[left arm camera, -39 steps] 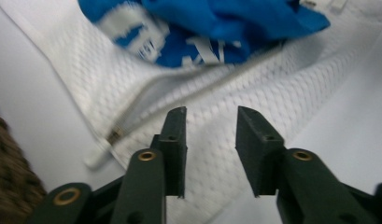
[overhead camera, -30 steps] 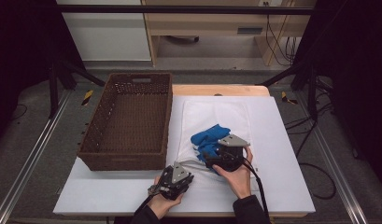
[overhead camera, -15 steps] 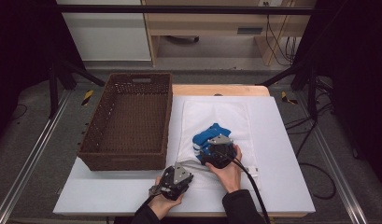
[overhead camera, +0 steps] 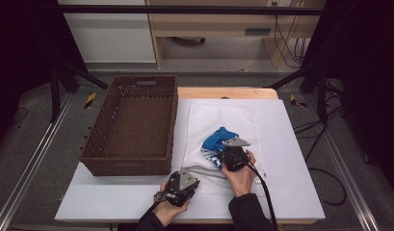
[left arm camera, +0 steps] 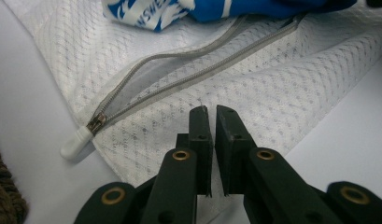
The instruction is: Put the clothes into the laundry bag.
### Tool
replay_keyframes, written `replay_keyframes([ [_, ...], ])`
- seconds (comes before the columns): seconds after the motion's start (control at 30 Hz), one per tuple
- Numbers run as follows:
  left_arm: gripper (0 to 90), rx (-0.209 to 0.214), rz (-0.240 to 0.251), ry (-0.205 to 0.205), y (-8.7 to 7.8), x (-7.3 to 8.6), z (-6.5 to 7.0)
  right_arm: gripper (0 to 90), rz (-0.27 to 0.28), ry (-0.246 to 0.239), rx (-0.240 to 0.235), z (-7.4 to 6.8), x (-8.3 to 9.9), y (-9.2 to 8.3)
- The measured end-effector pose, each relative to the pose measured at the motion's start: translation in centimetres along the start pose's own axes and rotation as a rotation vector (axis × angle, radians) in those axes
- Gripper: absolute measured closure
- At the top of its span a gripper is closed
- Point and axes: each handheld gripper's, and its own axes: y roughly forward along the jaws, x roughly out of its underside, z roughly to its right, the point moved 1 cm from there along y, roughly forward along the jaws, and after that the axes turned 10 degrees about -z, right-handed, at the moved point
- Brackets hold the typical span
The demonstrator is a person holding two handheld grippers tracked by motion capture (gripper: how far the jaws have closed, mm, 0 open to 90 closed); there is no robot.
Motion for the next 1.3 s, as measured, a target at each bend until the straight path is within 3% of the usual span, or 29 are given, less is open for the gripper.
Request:
replay_keyframes([
  [0.2,84.5,-0.007,-0.001,0.001,0.0,0.0,0.0,78.5,0.097,0.032,0.018,2.9,-0.3,-4.8],
  [0.37,84.5,-0.006,-0.003,0.0,0.0,0.0,-0.1,78.5,0.141,0.071,0.088,6.7,0.4,-8.6],
  [0.47,84.5,-0.007,-0.003,0.001,0.0,0.0,-0.1,78.5,0.133,0.089,0.142,8.6,1.5,-9.6],
  [0.6,84.5,-0.007,-0.003,0.001,0.0,0.0,-0.1,78.1,0.084,0.119,0.178,10.5,3.5,-8.7],
  [0.77,84.6,-0.008,-0.003,0.002,0.0,0.0,-0.1,74.5,0.027,0.168,0.201,11.9,5.6,-6.6],
  [0.97,84.7,-0.016,-0.005,0.01,0.0,0.0,0.0,55.4,-0.002,0.19,0.182,12.4,6.4,-5.4],
  [1.13,84.8,-0.014,-0.003,0.004,0.0,0.0,0.0,40.8,0.084,0.186,0.152,12.5,6.1,-7.5],
  [1.3,84.8,-0.015,-0.003,0.004,0.0,0.0,0.0,35.1,0.165,0.153,0.158,12.1,4.8,-10.4],
])
